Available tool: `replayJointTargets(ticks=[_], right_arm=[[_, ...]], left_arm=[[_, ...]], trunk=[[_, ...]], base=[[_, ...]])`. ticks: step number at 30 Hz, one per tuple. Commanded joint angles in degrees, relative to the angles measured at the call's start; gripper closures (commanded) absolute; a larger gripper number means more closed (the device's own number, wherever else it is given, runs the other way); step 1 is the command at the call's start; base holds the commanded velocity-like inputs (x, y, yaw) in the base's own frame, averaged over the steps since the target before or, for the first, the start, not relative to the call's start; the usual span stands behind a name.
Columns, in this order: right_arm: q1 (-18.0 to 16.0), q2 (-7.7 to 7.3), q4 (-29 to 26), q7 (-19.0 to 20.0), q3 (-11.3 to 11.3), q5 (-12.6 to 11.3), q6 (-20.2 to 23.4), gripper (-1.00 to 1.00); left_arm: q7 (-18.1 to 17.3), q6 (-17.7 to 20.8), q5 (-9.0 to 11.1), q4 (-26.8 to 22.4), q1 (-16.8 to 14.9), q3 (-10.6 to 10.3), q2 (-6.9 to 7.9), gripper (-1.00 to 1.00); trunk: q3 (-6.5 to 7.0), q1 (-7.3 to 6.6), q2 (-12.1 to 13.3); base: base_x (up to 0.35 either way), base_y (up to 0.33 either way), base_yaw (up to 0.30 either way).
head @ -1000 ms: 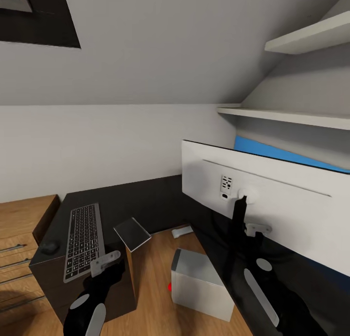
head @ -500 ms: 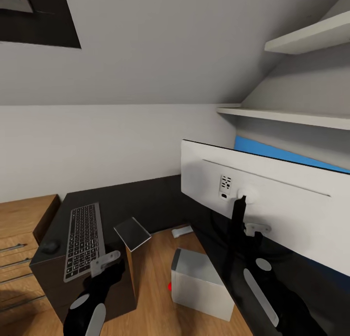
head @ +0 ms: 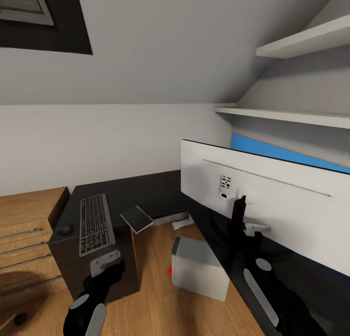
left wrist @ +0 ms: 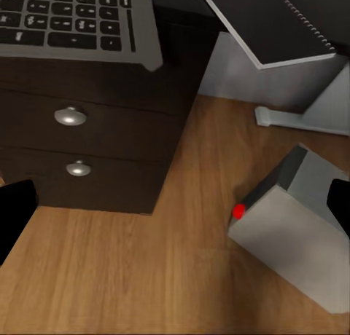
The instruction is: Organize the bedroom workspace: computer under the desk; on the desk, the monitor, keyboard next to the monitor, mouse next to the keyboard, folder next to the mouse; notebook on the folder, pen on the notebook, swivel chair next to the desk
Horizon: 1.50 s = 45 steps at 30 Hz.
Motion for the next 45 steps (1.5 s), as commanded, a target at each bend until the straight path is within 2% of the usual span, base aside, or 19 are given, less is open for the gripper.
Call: replayJointTargets(ticks=[1, 15, 45], right_arm=[[-0.1, -0.08, -0.2, -0.6, 0.2, 0.1, 0.2, 1.0], [-0.1, 0.0, -0.2, -0.6, 0.3, 0.1, 0.2, 1.0], [-0.1, 0.01, -0.1, -0.6, 0.5, 0.0, 0.3, 1.0]], left_arm=[[0.5, 0.1, 0.6, -0.1, 0.0, -0.1, 0.01, -1.0], [0.5, 0.1, 0.6, -0.1, 0.0, -0.1, 0.01, -1.0], [0.5, 0.1, 0.6, -0.1, 0.0, -0.1, 0.01, -1.0]], trunk=[[-0.06, -0.04, -0.1], [-0.06, -0.04, -0.1], [-0.06, -0.04, -0.1]], base=[[-0.334, 0.0, 0.0], [-0.334, -0.023, 0.0], [-0.289, -0.204, 0.0]])
